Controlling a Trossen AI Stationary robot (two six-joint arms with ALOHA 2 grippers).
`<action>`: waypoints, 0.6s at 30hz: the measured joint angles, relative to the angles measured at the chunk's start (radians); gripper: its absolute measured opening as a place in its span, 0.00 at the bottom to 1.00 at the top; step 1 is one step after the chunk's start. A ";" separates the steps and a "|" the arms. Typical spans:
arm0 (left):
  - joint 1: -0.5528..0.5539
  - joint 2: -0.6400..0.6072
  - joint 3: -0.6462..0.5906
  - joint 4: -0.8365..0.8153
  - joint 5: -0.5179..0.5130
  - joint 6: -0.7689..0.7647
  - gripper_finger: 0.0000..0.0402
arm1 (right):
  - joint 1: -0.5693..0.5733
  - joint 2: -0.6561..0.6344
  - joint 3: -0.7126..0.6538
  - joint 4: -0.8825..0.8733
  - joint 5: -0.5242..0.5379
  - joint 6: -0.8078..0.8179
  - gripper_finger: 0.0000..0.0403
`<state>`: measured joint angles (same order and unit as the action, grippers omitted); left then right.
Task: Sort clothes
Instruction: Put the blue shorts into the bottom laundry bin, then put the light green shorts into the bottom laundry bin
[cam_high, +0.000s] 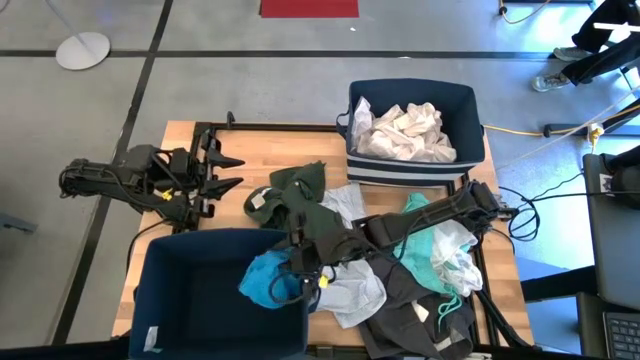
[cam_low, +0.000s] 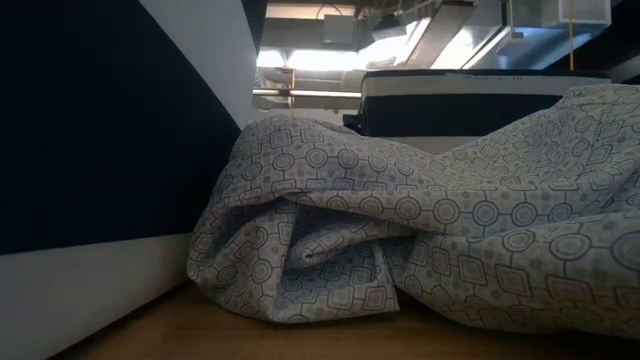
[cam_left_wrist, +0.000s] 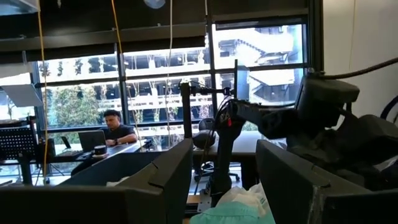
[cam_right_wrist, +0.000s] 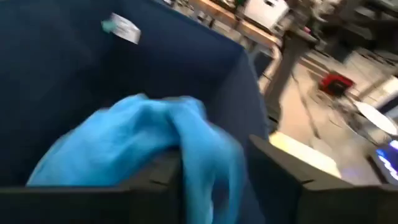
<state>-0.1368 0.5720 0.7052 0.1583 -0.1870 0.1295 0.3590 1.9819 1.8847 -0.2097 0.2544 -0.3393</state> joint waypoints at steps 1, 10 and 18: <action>0.000 0.000 0.000 -0.002 0.000 0.000 0.41 | 0.002 -0.004 0.000 -0.014 0.024 0.006 0.44; 0.000 0.000 0.000 -0.042 0.000 -0.004 0.41 | 0.084 -0.115 0.000 -0.151 0.340 -0.030 0.64; 0.000 0.005 0.000 -0.095 0.000 -0.005 0.41 | 0.195 -0.253 0.000 -0.514 0.727 0.195 0.65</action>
<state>-0.1368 0.5770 0.7052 0.0637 -0.1869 0.1242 0.5544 1.7293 1.8851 -0.7237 0.9818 -0.1447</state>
